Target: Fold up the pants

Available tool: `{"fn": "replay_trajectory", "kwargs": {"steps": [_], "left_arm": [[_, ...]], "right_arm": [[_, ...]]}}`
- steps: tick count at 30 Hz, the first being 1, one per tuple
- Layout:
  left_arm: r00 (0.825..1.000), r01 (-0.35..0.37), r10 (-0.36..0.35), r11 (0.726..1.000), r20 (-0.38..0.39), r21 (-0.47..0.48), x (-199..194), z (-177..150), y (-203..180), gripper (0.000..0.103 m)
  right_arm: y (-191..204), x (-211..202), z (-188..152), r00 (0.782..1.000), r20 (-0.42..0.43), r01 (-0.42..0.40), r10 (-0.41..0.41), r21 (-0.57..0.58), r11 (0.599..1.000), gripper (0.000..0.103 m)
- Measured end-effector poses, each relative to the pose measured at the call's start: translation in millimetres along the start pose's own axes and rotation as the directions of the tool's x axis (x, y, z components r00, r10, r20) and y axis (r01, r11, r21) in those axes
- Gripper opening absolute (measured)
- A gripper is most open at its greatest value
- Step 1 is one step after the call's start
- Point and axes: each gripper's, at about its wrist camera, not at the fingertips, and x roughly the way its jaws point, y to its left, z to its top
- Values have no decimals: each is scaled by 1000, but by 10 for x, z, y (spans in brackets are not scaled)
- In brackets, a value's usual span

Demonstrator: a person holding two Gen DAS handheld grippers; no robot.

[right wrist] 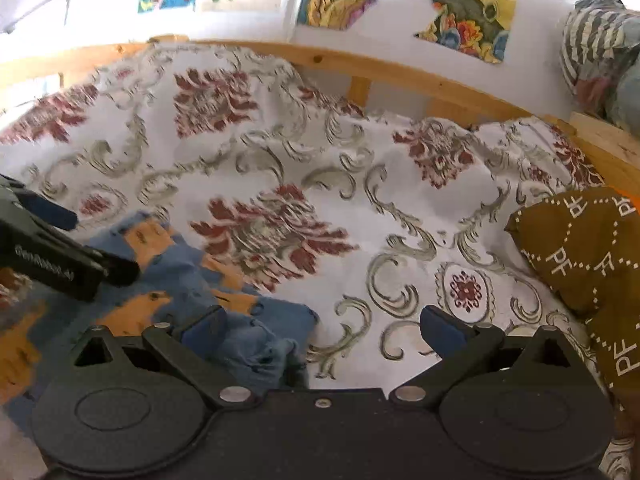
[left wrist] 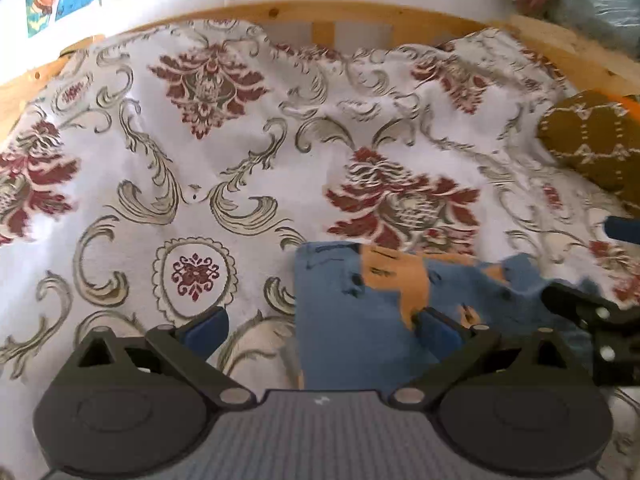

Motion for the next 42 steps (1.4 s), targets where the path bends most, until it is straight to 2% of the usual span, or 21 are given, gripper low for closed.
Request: {"fn": "replay_trajectory", "kwargs": {"steps": [3, 7, 11, 16, 20, 26, 30, 32, 35, 37, 39, 42], "left_arm": [[1000, -2, 1, 999, -31, -34, 156, -35, 49, 103], [999, 15, -17, 998, -31, -55, 189, -89, 108, 103], [999, 12, -14, 999, -39, -47, 172, -53, 101, 103], [999, -1, -2, 998, -34, -66, 60, -3, 113, 103], [1000, 0, -2, 995, -26, -95, -113, -16, 144, 103], [998, 44, -49, 991, -37, -128, -489, -347, 247, 103], [995, 52, -60, 992, -73, -115, -580, -675, 303, 103], [995, 78, -85, 989, -57, -124, -588, -789, 365, 103], [993, 87, -96, 988, -68, -129, -636, -748, 412, 103], [994, 85, -93, 990, -65, -117, -656, -658, 426, 103], [995, 91, -95, 992, -34, -92, -660, -540, 415, 103], [994, 103, -104, 992, -16, -68, -604, -332, 374, 103]], "right_arm": [[-121, 89, -56, 1000, -20, -13, 14, 52, 999, 102], [-250, 77, -39, 1000, -8, -29, 30, 120, 992, 102], [-344, -66, 20, 999, 33, 0, -5, 169, 986, 102], [-365, -303, -12, 999, 42, -18, 10, 193, 981, 102], [-288, -496, -138, 998, 18, -70, 68, 207, 976, 102], [-105, -666, -393, 982, -55, -167, 178, 172, 971, 102], [-20, -589, -595, 976, -150, -137, 156, 131, 982, 102], [-76, -643, -585, 975, -126, -161, 183, 172, 972, 102], [-163, -672, -416, 971, -61, -217, 231, 178, 960, 102], [-271, -580, -280, 942, -49, -315, 333, 220, 923, 102], [-403, -401, -181, 894, -56, -410, 445, 299, 862, 102], [-597, -102, -127, 831, -58, -477, 554, 438, 762, 102]]}}
